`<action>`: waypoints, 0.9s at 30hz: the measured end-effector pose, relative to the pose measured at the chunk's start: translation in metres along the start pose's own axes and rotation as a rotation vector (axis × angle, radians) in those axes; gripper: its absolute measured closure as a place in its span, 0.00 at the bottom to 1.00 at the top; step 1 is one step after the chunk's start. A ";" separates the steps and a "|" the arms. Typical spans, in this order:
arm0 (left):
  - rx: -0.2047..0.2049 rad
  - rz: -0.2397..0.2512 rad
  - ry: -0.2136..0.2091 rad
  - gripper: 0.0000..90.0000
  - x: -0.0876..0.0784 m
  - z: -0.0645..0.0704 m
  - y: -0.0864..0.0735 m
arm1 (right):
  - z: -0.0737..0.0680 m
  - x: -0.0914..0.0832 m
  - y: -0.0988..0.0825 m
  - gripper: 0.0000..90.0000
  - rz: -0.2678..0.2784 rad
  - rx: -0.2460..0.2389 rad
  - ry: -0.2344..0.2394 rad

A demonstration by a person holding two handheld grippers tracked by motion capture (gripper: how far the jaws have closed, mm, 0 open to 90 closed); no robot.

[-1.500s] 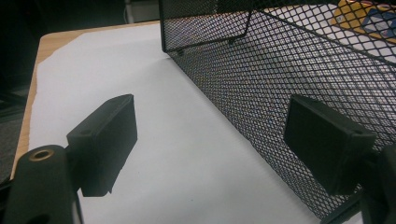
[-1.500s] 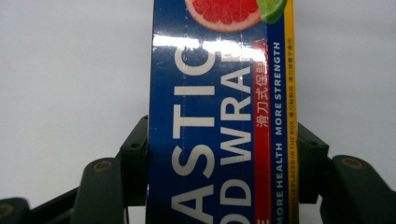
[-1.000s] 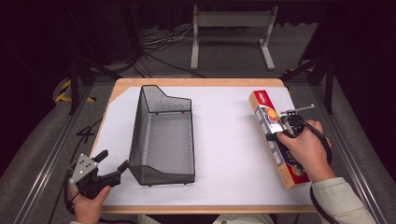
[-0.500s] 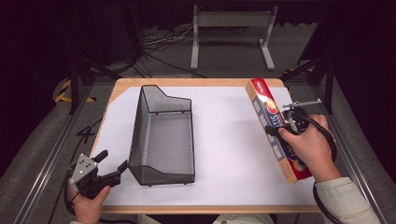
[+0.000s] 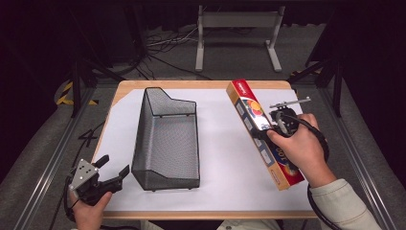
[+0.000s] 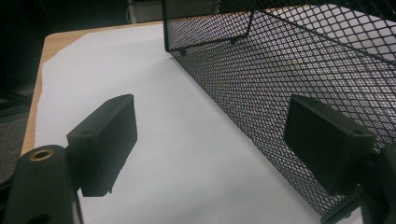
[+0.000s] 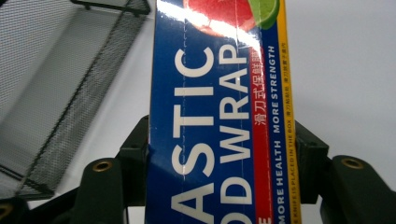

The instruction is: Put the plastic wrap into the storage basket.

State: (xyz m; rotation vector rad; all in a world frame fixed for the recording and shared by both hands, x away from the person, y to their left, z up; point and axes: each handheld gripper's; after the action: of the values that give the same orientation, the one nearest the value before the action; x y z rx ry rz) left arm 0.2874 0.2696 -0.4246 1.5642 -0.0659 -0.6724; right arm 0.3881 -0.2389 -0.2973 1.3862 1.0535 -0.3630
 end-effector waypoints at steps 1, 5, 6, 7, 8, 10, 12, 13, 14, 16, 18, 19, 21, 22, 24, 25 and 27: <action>0.000 0.000 0.000 0.20 0.000 0.000 0.000 | -0.005 0.001 0.001 0.44 0.001 -0.007 0.008; -0.001 0.001 -0.001 0.20 0.000 0.000 0.000 | -0.022 0.003 0.008 0.44 -0.001 -0.024 0.041; 0.000 0.001 0.000 0.20 0.000 0.000 0.000 | -0.027 0.004 0.010 0.44 0.000 -0.030 0.048; 0.000 0.002 0.000 0.20 0.001 0.000 0.000 | -0.032 0.004 0.012 0.44 0.002 -0.035 0.054; 0.002 0.002 0.001 0.20 0.001 0.000 0.000 | -0.036 0.005 0.013 0.44 0.002 -0.038 0.058; 0.002 0.002 0.002 0.20 0.001 0.000 0.001 | -0.040 0.006 0.015 0.44 0.002 -0.041 0.065; -0.001 0.004 0.004 0.20 0.001 0.000 0.001 | -0.048 0.008 0.017 0.44 0.001 -0.053 0.074; 0.000 0.005 0.004 0.20 0.001 0.000 0.001 | -0.051 0.009 0.018 0.44 0.000 -0.056 0.078; -0.001 0.004 0.003 0.20 0.001 0.000 0.001 | -0.054 0.010 0.019 0.44 -0.004 -0.061 0.080; 0.001 0.003 0.003 0.20 0.001 0.000 0.001 | -0.059 0.011 0.021 0.44 -0.007 -0.067 0.089; 0.003 0.004 0.002 0.20 0.002 0.000 0.001 | -0.064 0.012 0.022 0.44 -0.006 -0.074 0.095; 0.002 0.004 0.001 0.20 0.002 0.000 0.001 | -0.066 0.012 0.023 0.44 -0.004 -0.074 0.097; 0.001 0.008 0.001 0.20 0.002 0.000 0.002 | -0.072 0.013 0.026 0.44 -0.002 -0.079 0.106; 0.000 0.007 0.000 0.20 0.002 0.000 0.002 | -0.075 0.013 0.027 0.44 -0.002 -0.081 0.112; -0.002 0.006 -0.001 0.20 0.003 0.000 0.002 | -0.080 0.014 0.029 0.44 -0.001 -0.083 0.126; -0.002 0.006 -0.001 0.20 0.003 0.000 0.002 | -0.080 0.014 0.029 0.44 -0.001 -0.083 0.126; 0.004 0.007 -0.001 0.20 0.003 0.000 0.002 | -0.086 0.016 0.031 0.44 0.005 -0.089 0.136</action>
State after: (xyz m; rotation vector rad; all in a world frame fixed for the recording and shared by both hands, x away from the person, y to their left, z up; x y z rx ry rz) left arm 0.2908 0.2680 -0.4238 1.5665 -0.0735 -0.6680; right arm 0.3859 -0.1482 -0.2770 1.3484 1.1633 -0.2178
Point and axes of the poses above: each handheld gripper's, and its own axes: x roughly forward along the jaws, y roughly out of its top, z roughly to its right, and after that the axes turned 1 degree about y, right-handed
